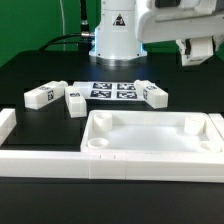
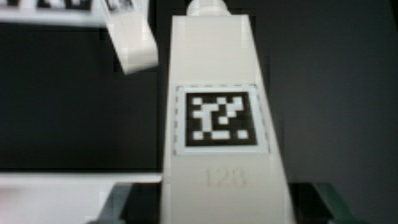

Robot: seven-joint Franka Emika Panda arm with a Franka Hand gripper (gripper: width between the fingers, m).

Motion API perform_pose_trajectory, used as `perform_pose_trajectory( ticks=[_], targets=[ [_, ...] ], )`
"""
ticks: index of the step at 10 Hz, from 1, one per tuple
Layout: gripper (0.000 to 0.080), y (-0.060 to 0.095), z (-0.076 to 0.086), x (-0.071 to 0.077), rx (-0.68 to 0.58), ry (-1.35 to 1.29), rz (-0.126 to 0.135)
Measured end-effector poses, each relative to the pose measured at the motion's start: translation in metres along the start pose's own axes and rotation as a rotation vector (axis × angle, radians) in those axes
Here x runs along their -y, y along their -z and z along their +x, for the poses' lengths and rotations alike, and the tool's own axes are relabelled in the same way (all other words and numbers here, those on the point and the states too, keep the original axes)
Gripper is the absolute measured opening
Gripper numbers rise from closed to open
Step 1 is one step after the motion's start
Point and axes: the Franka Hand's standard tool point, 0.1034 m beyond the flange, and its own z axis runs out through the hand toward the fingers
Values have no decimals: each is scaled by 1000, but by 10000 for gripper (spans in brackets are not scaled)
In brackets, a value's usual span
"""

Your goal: Assemble desk

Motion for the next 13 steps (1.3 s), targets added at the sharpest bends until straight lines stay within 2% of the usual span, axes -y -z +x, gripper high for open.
perform_pose_trajectory(
  ticks=[1, 3, 4, 5, 6, 7, 8, 9, 11, 13],
  targets=[
    [290, -2, -3, -1, -36, -2, -3],
    [290, 4, 6, -2, -205, -2, -4],
    [290, 11, 7, -5, -231, 8, -1],
    [290, 27, 15, -7, -284, 8, 4],
    [290, 40, 17, -8, -307, 6, 7],
    [290, 47, 21, -5, -382, -3, 9],
    [290, 47, 24, -5, -466, 2, 6],
    [290, 44, 22, -6, -498, 1, 3],
    [290, 49, 31, -5, -662, 8, 3],
    [290, 56, 50, -5, -799, 16, 6]
  ],
)
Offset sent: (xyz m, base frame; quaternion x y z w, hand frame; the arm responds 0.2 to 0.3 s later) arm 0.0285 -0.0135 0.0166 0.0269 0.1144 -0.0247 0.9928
